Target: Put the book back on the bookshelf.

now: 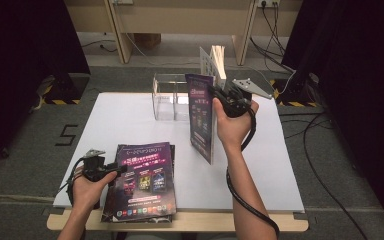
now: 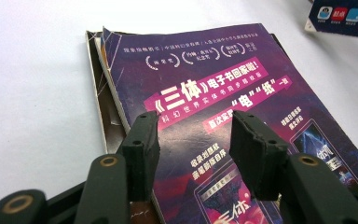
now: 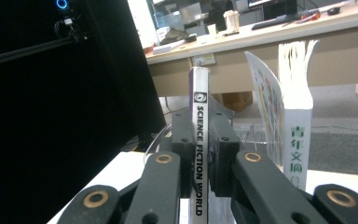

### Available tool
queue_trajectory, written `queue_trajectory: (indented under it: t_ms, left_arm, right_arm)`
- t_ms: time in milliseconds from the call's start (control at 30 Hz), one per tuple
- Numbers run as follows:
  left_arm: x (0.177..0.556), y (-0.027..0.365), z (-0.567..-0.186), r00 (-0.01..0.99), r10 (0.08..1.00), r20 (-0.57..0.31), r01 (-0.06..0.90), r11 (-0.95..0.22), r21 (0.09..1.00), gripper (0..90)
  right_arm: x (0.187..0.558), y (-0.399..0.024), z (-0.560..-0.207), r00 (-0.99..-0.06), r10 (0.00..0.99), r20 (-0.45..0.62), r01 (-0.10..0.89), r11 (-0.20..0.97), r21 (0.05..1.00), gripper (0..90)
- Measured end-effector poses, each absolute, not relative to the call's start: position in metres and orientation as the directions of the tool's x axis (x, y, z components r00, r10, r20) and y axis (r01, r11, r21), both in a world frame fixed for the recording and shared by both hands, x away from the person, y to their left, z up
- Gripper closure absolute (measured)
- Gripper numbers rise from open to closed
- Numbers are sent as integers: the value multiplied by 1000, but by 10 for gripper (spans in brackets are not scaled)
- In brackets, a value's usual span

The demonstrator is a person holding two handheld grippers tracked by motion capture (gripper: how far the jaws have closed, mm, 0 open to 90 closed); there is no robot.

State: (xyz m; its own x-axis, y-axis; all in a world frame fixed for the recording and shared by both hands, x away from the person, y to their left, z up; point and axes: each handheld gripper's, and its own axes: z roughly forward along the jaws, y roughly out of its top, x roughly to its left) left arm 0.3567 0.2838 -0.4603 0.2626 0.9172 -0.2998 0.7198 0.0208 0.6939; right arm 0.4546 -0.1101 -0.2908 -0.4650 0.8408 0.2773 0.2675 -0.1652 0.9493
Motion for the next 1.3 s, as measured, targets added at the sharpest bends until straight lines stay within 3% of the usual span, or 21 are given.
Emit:
queue_trajectory:
  t_ms: [1300]
  left_arm:
    - [357, 286, -461, 260, 917, -303, 717, 26, 696, 510]
  right_arm:
    - [472, -103, -279, -464, 843, 272, 226, -184, 957, 837]
